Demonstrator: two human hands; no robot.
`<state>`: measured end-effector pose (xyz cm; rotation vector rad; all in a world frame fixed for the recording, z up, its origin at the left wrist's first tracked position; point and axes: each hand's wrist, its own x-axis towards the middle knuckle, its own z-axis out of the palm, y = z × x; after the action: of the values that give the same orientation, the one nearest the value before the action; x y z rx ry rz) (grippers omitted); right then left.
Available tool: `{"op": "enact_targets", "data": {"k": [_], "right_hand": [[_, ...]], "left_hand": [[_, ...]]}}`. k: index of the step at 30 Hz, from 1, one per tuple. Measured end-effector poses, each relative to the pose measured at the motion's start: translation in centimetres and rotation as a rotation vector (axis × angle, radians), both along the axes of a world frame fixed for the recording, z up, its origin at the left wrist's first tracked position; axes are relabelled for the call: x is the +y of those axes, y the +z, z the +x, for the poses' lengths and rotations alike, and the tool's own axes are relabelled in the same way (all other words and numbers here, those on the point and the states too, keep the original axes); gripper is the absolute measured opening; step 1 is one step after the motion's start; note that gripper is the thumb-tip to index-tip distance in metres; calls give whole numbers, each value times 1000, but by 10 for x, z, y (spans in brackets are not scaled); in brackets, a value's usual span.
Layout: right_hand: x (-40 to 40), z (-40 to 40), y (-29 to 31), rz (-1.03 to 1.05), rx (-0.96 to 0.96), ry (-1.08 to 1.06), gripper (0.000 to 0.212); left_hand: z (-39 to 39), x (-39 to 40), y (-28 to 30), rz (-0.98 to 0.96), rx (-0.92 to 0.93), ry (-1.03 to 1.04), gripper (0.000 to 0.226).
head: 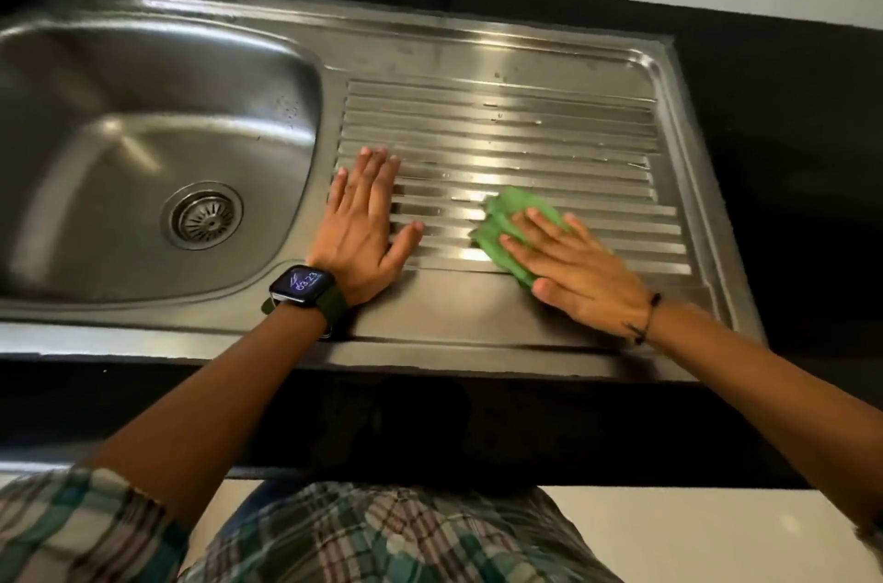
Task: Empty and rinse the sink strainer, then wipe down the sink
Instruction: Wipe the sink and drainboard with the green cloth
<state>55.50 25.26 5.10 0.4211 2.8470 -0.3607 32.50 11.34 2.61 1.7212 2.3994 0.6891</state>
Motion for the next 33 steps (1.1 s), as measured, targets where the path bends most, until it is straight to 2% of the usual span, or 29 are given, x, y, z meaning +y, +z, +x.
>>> {"op": "enact_targets", "data": {"k": [4,8,13,17,21,24,26,29,33], "right_hand": [[-35,-104,-15,40,84,287,53],[-52,-150,-27,128,148,324,55],[-54,-153,-25,170,148,330,51],[-39,-102,-18,182,174,250,47],[25,18,-9,196,43,96,45],[67,85,12,197,-138,26,67],[83,99,21,131,-216,3,71],[83,95,21,-15,-172,-9,71],[63,70,10,10,-128,-12,87]], "left_hand": [[-2,1,2,48,8,65,79],[-9,2,3,102,-43,273,78],[-10,1,2,106,-43,317,73],[-10,-11,2,127,-134,389,64],[-12,-16,7,280,-335,580,62],[-14,-18,10,428,-500,702,61],[-15,-19,11,473,-581,730,60],[-16,-19,12,525,-697,725,59],[-22,-19,11,592,-812,716,53]]}}
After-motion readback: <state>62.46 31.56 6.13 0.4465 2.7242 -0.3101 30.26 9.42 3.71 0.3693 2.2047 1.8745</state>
